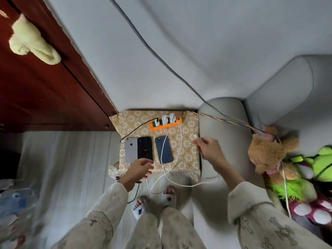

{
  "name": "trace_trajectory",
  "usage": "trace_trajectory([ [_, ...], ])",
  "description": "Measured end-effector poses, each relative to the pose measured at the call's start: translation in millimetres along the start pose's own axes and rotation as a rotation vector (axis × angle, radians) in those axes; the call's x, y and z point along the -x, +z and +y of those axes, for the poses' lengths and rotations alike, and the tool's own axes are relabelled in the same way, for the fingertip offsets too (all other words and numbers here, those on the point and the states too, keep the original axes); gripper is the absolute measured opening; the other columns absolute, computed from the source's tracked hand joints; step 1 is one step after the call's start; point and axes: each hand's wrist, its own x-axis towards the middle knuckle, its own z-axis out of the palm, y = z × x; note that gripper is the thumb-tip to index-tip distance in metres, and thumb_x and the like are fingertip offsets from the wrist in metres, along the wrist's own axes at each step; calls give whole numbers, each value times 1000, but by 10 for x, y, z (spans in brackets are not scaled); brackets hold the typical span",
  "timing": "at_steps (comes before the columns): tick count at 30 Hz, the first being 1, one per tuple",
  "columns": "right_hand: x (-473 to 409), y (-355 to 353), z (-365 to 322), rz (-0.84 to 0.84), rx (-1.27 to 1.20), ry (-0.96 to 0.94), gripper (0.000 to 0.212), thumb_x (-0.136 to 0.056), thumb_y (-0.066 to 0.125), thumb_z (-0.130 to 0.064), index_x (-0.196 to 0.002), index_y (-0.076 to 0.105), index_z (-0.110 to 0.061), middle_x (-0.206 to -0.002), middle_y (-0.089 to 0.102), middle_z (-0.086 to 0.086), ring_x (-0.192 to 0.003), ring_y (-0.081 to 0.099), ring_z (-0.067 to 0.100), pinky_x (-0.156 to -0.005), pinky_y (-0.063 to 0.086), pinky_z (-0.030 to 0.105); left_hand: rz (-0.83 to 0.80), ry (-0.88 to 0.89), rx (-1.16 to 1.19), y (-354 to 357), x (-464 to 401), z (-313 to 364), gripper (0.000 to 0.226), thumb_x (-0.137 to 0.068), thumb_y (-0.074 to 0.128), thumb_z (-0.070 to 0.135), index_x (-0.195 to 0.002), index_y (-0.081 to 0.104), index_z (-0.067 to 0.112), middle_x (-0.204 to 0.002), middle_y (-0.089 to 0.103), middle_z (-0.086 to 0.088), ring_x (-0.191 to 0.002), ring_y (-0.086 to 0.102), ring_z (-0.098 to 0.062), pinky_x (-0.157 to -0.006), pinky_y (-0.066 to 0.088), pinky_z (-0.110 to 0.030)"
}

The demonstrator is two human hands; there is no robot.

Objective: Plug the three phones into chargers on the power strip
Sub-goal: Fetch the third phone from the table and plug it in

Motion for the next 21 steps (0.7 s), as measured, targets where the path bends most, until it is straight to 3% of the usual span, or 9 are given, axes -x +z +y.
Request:
trace_trajectory([
  [6, -674, 594, 431, -218, -100, 85, 27, -98, 38, -17, -77, 52, -11, -80, 64, 9, -58, 58, 17, -51, 50, 26, 175, -78, -95, 197, -905, -503, 28, -94, 40, 9, -118, 55, 5, -119, 59, -17, -91, 53, -21, -82, 44, -31],
  [9, -1030, 1009, 566, -344, -189, 138, 25, -99, 36, -18, -79, 50, -13, -91, 61, 8, -77, 62, 17, -70, 59, 30, 193, -79, -114, 325, -1322, -672, 31, -94, 41, 9, -123, 52, 4, -124, 57, -18, -108, 56, -30, -93, 45, -38],
  [10, -1132, 1109, 641, -339, -129, 139, 26, -99, 35, -19, -78, 50, -14, -90, 58, 7, -78, 59, 14, -74, 57, 31, 202, -83, -118, 371, -1450, -713, 32, -93, 42, 9, -123, 52, 3, -125, 57, -17, -113, 54, -31, -95, 45, -38],
  [11, -1218, 1174, 725, -301, -39, 131, 28, -99, 33, -20, -76, 48, -15, -83, 54, 4, -71, 54, 11, -68, 54, 28, 211, -87, -122, 414, -1573, -746, 33, -93, 43, 9, -124, 51, 3, -126, 57, -16, -114, 54, -30, -94, 44, -35],
  [13, -1340, 1187, 938, -144, 89, 97, 28, -99, 30, -21, -77, 46, -12, -68, 42, 0, -55, 38, 9, -49, 35, 20, 235, -94, -120, 502, -1792, -807, 34, -93, 44, 11, -126, 50, 5, -127, 58, -13, -114, 55, -29, -94, 44, -33],
  [14, -1385, 1152, 1051, -58, 117, 78, 27, -99, 29, -21, -80, 46, -10, -68, 41, 0, -54, 34, 9, -48, 28, 19, 250, -101, -110, 547, -1889, -818, 36, -92, 45, 12, -127, 50, 6, -126, 58, -13, -113, 55, -29, -95, 45, -35],
  [17, -1426, 978, 1313, 75, 171, 74, 27, -98, 28, -23, -85, 48, -8, -89, 54, 10, -62, 39, 11, -57, 31, 24, 283, -149, -67, 679, -2094, -780, 38, -91, 47, 15, -129, 46, 7, -126, 57, -12, -112, 55, -29, -97, 46, -39],
  [20, -1503, 874, 1384, 35, 230, 149, 27, -99, 28, -25, -92, 52, -14, -125, 54, 20, -88, 52, 18, -80, 40, 29, 324, -188, -39, 778, -2247, -719, 39, -89, 50, 15, -127, 46, 8, -128, 52, -14, -112, 53, -30, -95, 45, -39],
  [21, -1545, 864, 1374, 8, 211, 159, 27, -99, 29, -25, -91, 53, -15, -126, 55, 19, -90, 55, 21, -83, 45, 34, 340, -193, -35, 802, -2297, -698, 40, -88, 51, 15, -126, 46, 8, -128, 51, -15, -111, 53, -31, -94, 46, -40],
])
